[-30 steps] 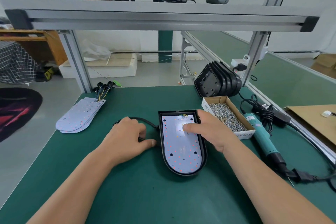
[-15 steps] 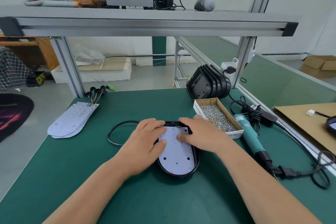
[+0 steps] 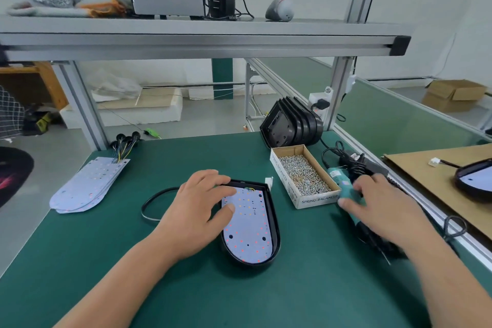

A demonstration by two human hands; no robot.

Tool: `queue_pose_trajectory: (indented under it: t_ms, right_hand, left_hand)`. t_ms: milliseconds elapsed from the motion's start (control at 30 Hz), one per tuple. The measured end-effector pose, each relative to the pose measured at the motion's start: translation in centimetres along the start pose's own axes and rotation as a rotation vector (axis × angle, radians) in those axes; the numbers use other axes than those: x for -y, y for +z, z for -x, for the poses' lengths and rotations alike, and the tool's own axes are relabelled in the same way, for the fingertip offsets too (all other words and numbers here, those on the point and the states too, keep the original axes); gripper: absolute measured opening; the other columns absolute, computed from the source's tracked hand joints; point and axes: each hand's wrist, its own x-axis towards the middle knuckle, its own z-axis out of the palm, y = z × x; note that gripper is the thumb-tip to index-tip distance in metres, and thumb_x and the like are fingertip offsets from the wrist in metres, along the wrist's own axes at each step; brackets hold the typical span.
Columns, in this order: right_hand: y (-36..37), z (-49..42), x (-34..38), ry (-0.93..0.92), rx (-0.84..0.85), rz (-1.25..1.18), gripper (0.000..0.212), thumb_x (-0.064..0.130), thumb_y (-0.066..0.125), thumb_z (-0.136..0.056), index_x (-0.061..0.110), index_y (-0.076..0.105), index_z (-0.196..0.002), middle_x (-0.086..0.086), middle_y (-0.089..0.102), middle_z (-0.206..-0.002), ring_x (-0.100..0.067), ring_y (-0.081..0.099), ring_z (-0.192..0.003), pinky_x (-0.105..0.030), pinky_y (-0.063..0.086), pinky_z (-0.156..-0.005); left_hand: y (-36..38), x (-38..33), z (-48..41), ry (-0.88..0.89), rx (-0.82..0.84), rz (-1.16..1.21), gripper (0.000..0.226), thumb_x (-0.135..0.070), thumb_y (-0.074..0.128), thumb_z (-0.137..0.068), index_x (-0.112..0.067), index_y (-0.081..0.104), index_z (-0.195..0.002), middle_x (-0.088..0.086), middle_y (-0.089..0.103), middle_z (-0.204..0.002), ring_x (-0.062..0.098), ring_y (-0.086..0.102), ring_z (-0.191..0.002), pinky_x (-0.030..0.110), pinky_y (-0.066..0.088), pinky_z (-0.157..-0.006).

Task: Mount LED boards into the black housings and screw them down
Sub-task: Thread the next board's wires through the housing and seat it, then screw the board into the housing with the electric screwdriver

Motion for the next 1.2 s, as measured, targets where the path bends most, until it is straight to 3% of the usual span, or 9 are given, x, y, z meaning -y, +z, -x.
queue_pose_trajectory:
  t_ms: [167, 267, 367, 467, 567, 733, 867, 1033, 1200]
  right_hand:
    - [0.3, 0.4, -0.5, -0.002, 0.122, -0.073, 0.065, 0.074, 0.061, -0.085, 0.038, 0.038, -0.134, 0.01, 0.059, -0.102, -0.018, 0.062, -0.089, -0.037, 0.05, -0.073]
    - [0.6, 0.0, -0.8, 0.038, 0.121, -0.18, 0.061, 0.059, 0.069, -0.085, 0.031, 0.048, -0.136, 0.006, 0.066, -0.101, -0.018, 0.064, -0.088, -0.036, 0.054, -0.078]
    - [0.9, -0.3, -1.6, 0.107, 0.121, -0.638, 0.036, 0.042, 0.074, -0.084, 0.026, 0.069, -0.116, -0.003, 0.072, -0.09, -0.021, 0.068, -0.076, -0.034, 0.049, -0.068]
    - [1.0, -0.3, -2.1, 0.103, 0.104, -1.252, 0.016, 0.021, 0.065, -0.092, 0.016, 0.077, -0.102, -0.016, 0.072, -0.079, -0.025, 0.06, -0.058, -0.034, 0.047, -0.058]
    - [0.7, -0.1, -1.7, 0.098, 0.079, -1.509, 0.026, 0.01, 0.057, -0.1, 0.02, 0.08, -0.104, -0.019, 0.072, -0.082, -0.024, 0.061, -0.056, -0.028, 0.049, -0.045]
    - [0.7, -0.2, -1.4, 0.085, 0.095, -1.553, 0.027, 0.007, 0.054, -0.101, 0.013, 0.079, -0.11, -0.023, 0.07, -0.087, -0.025, 0.06, -0.058, -0.027, 0.049, -0.046]
    - [0.9, -0.3, -1.0, 0.049, 0.118, -1.542, 0.027, 0.007, 0.052, -0.102, 0.011, 0.077, -0.112, -0.02, 0.069, -0.085, -0.025, 0.059, -0.059, -0.027, 0.049, -0.047]
    - [0.8, -0.4, -0.8, 0.006, 0.145, -1.542, 0.024, 0.019, 0.06, -0.093, 0.017, 0.079, -0.108, -0.02, 0.069, -0.086, -0.025, 0.059, -0.06, -0.028, 0.049, -0.049]
    - [1.1, -0.5, -0.9, 0.002, 0.126, -1.559, 0.025, 0.018, 0.058, -0.094, 0.015, 0.077, -0.11, -0.019, 0.069, -0.086, -0.024, 0.06, -0.061, -0.027, 0.049, -0.048]
  left_hand:
    - [-0.1, -0.7, -0.6, -0.012, -0.038, 0.014, 0.041, -0.045, 0.055, -0.098, -0.025, 0.075, -0.127, -0.018, 0.062, -0.136, 0.009, 0.04, -0.142, 0.045, 0.037, -0.117]
    - [-0.4, -2.1, -1.8, 0.015, -0.061, -0.051, 0.038, -0.045, 0.053, -0.099, -0.027, 0.075, -0.123, -0.019, 0.067, -0.122, 0.011, 0.052, -0.126, 0.042, 0.041, -0.11]
    - [-0.2, -4.5, -4.3, 0.07, 0.029, -0.125, 0.029, -0.042, 0.05, -0.104, -0.03, 0.074, -0.115, -0.015, 0.071, -0.101, 0.016, 0.057, -0.103, 0.041, 0.047, -0.096]
    - [1.7, -7.1, -8.1, 0.139, 0.173, -0.225, 0.025, -0.037, 0.048, -0.108, -0.031, 0.072, -0.114, -0.008, 0.072, -0.104, 0.021, 0.058, -0.105, 0.042, 0.049, -0.094]
    - [4.8, -9.6, -11.8, 0.179, 0.237, -0.274, 0.025, -0.03, 0.048, -0.108, -0.025, 0.073, -0.111, -0.003, 0.074, -0.109, 0.026, 0.057, -0.111, 0.043, 0.051, -0.093]
    - [8.3, -11.0, -14.6, 0.17, 0.37, -0.33, 0.023, -0.029, 0.056, -0.104, -0.018, 0.075, -0.097, 0.002, 0.074, -0.095, 0.029, 0.064, -0.098, 0.041, 0.052, -0.083]
    - [8.5, -10.7, -15.2, 0.118, 0.428, -0.374, 0.018, -0.027, 0.065, -0.097, -0.022, 0.069, -0.08, 0.0, 0.066, -0.082, 0.027, 0.057, -0.08, 0.036, 0.041, -0.069]
    - [8.0, -10.7, -15.1, 0.035, 0.464, -0.325, 0.016, -0.018, 0.07, -0.091, -0.017, 0.081, -0.102, 0.003, 0.077, -0.104, 0.029, 0.07, -0.1, 0.032, 0.046, -0.066]
    - [7.8, -10.4, -14.5, 0.055, 0.43, -0.295, 0.02, -0.011, 0.065, -0.091, -0.03, 0.071, -0.087, 0.006, 0.076, -0.105, 0.026, 0.061, -0.089, 0.036, 0.052, -0.075]
